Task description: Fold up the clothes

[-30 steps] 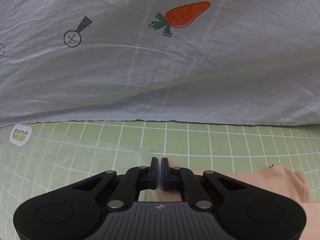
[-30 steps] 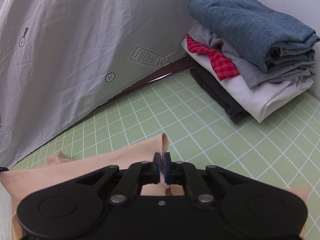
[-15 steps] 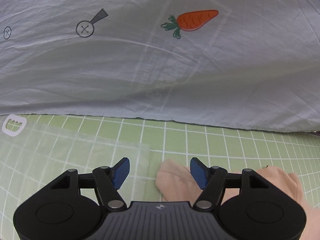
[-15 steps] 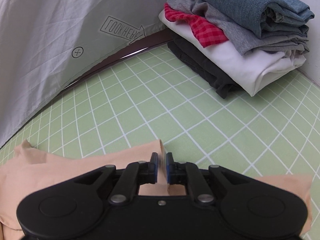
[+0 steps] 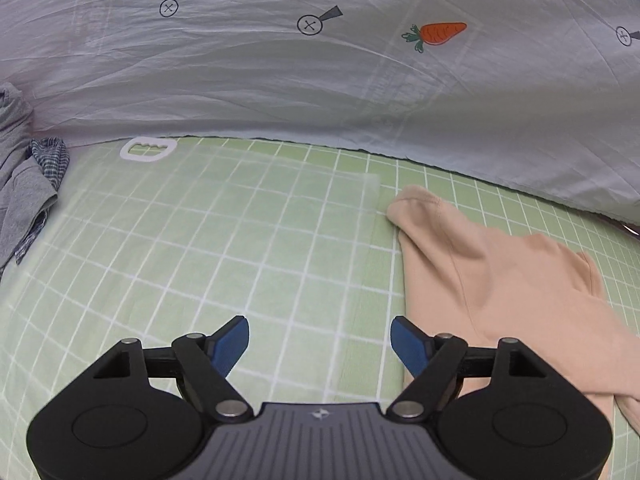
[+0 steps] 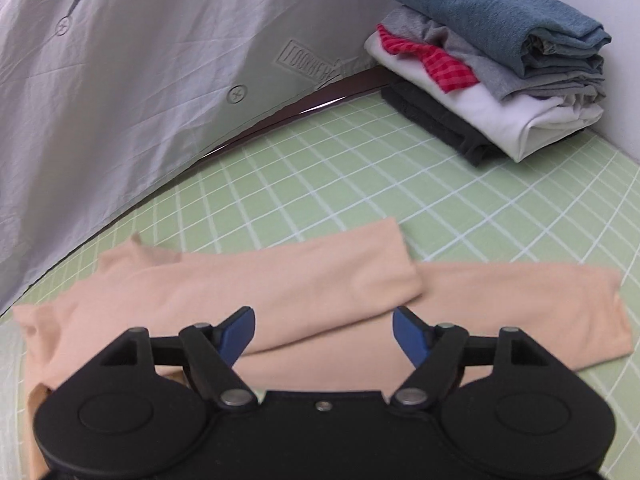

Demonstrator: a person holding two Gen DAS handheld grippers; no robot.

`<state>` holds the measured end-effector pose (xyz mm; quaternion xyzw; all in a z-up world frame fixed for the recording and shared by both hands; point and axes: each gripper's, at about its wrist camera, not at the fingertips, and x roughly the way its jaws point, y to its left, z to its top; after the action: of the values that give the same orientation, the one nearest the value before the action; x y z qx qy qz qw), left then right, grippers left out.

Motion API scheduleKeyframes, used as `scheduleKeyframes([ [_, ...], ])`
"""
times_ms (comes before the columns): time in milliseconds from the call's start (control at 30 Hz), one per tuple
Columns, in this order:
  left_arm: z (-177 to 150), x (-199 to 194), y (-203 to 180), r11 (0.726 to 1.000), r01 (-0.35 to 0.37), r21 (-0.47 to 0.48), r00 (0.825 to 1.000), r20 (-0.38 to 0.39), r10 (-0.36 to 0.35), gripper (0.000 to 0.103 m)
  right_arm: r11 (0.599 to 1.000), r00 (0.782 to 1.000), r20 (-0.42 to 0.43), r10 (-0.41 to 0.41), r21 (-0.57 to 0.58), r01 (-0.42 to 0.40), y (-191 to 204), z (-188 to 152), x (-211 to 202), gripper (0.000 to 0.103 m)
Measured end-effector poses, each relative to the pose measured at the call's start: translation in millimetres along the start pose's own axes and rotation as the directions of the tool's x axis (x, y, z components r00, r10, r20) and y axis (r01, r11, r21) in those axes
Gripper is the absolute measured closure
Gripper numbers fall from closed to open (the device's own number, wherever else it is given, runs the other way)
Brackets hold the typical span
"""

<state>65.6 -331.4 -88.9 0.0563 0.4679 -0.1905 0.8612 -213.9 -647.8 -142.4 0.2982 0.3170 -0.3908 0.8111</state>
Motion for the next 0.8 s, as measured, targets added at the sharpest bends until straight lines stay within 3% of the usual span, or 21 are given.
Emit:
scheduleKeyframes([
  [33, -10.7, -5.4, -0.4, 1.000, 0.014, 0.005, 1.000, -0.015, -0.014, 0.024, 0.999, 0.998, -0.032, 0.047, 0.001, -0.047, 6.5, -11.3, -4.0, 0.031],
  [100, -37.5, -15.2, -3.9, 0.999, 0.034, 0.029, 0.998, -0.053, -0.032, 0.024, 0.990, 0.985, -0.094, 0.142, 0.009, -0.141, 19.6, -34.0, -12.1, 0.050],
  [167, -62.2, -22.8, -8.4, 0.997, 0.047, 0.056, 0.995, -0.092, -0.041, 0.024, 0.972, 0.960, -0.155, 0.234, 0.022, -0.234, 32.6, -56.7, -20.1, 0.072],
  [233, -86.5, -28.7, -12.5, 0.994, 0.072, 0.087, 0.989, -0.138, -0.060, 0.024, 0.946, 0.922, -0.214, 0.324, 0.041, -0.323, 45.7, -79.4, -28.1, 0.078],
  [367, -122.5, -38.4, -15.8, 0.979, 0.101, 0.177, 0.979, -0.194, -0.066, 0.024, 0.880, 0.823, -0.313, 0.474, 0.144, -0.452, 58.5, -121.1, -41.5, 0.082],
  [433, -135.6, -43.5, -13.8, 0.974, 0.107, 0.201, 0.976, -0.207, -0.064, 0.024, 0.865, 0.795, -0.341, 0.502, 0.184, -0.467, 58.0, -137.2, -46.5, 0.082],
  [567, -153.4, -54.3, -3.0, 0.972, 0.121, 0.202, 0.973, -0.219, -0.076, 0.024, 0.852, 0.768, -0.371, 0.523, 0.239, -0.465, 53.5, -163.1, -59.4, 0.080],
  [800, -170.3, -67.6, 13.5, 0.972, 0.135, 0.194, 0.970, -0.225, -0.090, 0.024, 0.830, 0.746, -0.372, 0.552, 0.323, -0.454, 43.9, -183.5, -70.4, 0.079],
])
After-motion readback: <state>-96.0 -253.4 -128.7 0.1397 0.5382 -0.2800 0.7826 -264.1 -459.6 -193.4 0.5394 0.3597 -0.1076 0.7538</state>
